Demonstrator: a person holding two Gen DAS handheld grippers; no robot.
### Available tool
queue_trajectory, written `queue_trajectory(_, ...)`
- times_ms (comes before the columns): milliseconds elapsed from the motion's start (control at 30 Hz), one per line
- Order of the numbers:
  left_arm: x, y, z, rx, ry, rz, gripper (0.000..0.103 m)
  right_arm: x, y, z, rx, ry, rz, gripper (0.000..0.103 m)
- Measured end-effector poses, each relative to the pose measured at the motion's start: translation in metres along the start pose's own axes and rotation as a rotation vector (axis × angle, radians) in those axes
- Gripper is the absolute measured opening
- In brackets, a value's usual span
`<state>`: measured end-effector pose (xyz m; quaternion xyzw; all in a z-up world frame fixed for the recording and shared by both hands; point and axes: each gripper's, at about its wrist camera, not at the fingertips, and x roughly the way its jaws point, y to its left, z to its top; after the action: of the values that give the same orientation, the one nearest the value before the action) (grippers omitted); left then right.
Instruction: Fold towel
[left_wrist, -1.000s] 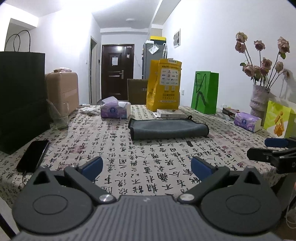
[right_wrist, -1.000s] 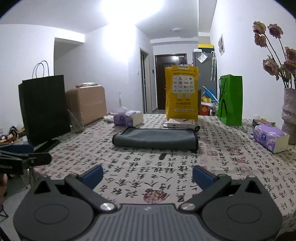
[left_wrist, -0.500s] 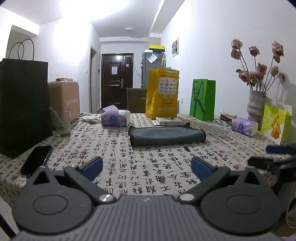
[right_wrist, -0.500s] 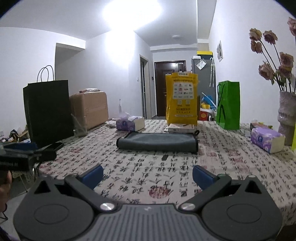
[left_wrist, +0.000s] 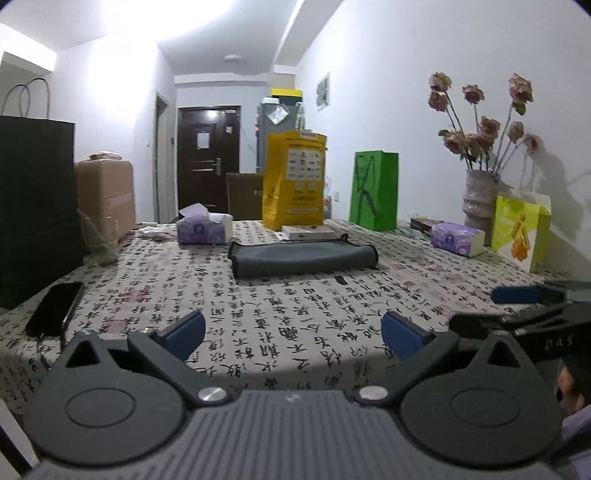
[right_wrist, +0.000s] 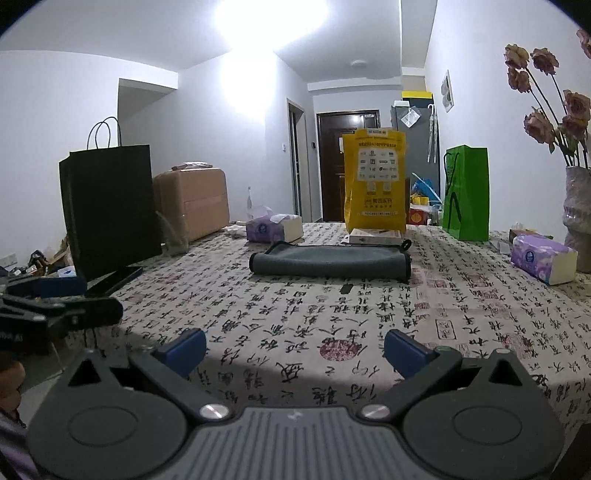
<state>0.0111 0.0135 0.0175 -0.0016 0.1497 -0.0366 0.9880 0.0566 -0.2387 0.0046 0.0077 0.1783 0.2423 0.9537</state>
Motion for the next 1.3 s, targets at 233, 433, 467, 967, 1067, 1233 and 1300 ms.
queue_trajectory(233,-0.006,0.008,-0.006,-0.050,-0.003,-0.003,0.103,-0.006,0.002,-0.006,0.001,0.014,-0.001,0.103)
queue_trajectory(433,-0.013,0.015,-0.012,-0.106,0.000,0.058,0.103,-0.015,0.006,-0.010,-0.008,0.007,0.004,0.103)
queue_trajectory(467,-0.014,0.014,-0.012,-0.101,-0.001,0.061,0.103,-0.016,0.007,-0.010,-0.011,0.005,0.006,0.103)
queue_trajectory(967,-0.015,0.010,-0.011,-0.076,-0.005,0.061,0.103,-0.020,0.005,-0.010,-0.006,-0.010,-0.006,0.103)
queue_trajectory(1067,-0.015,0.009,-0.011,-0.074,-0.008,0.060,0.103,-0.019,0.006,-0.010,-0.006,-0.008,-0.005,0.103)
queue_trajectory(1233,-0.015,0.008,-0.011,-0.072,-0.006,0.058,0.103,-0.018,0.005,-0.010,-0.002,-0.006,-0.004,0.103)
queue_trajectory(1300,-0.015,0.008,-0.011,-0.069,-0.003,0.054,0.103,-0.018,0.005,-0.010,-0.003,-0.005,0.002,0.103)
